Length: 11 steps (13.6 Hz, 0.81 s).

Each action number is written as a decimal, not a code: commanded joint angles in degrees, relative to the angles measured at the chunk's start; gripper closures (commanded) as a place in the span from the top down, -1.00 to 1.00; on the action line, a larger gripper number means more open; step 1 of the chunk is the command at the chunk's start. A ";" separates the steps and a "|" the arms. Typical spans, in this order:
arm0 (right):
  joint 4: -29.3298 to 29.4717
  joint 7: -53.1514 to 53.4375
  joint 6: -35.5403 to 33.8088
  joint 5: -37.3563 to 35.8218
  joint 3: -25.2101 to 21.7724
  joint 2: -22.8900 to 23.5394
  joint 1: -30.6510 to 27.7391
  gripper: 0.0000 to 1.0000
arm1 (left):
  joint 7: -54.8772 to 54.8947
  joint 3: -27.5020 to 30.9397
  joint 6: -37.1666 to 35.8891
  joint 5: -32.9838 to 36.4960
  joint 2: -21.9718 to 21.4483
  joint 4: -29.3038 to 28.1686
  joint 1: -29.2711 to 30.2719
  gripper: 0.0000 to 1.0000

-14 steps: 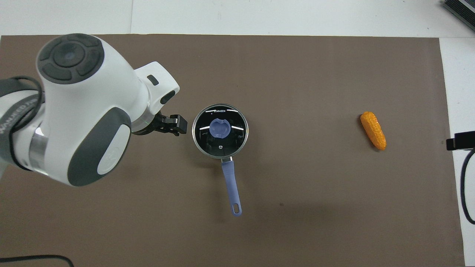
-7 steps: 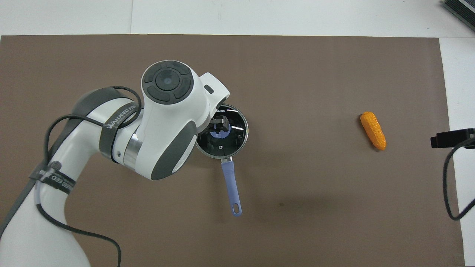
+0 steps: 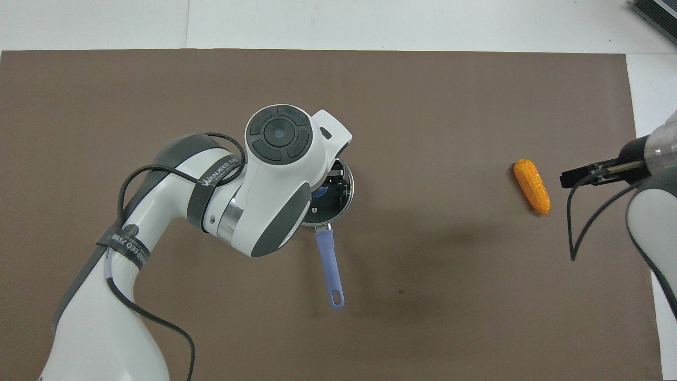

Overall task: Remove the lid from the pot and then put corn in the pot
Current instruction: 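Grasp the lid knob with the left gripper while the right gripper grasps the corn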

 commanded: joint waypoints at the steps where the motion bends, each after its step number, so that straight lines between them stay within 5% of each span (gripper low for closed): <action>1: -0.15 -6.24 8.27 0.68 0.46 7.58 -1.45 1.00 | -0.69 1.03 1.83 0.35 0.83 -0.51 -1.47 1.00; 6: -2.79 -17.11 18.84 4.27 0.46 16.99 -1.98 1.00 | -0.60 1.03 2.97 0.62 1.62 -1.30 -1.74 1.00; 9: -6.30 -24.60 25.87 4.72 0.46 19.11 -3.04 1.00 | -0.25 1.12 2.10 1.14 1.62 -1.13 -1.65 -0.66; 10: -6.31 -25.93 25.71 4.72 0.46 19.11 -3.12 1.00 | -0.16 1.12 1.66 1.49 1.62 -0.95 -1.65 -0.94; 11: -6.49 -26.64 25.45 4.72 0.46 19.03 -3.21 1.00 | -0.25 1.12 1.39 1.67 1.62 -0.78 -1.74 -1.00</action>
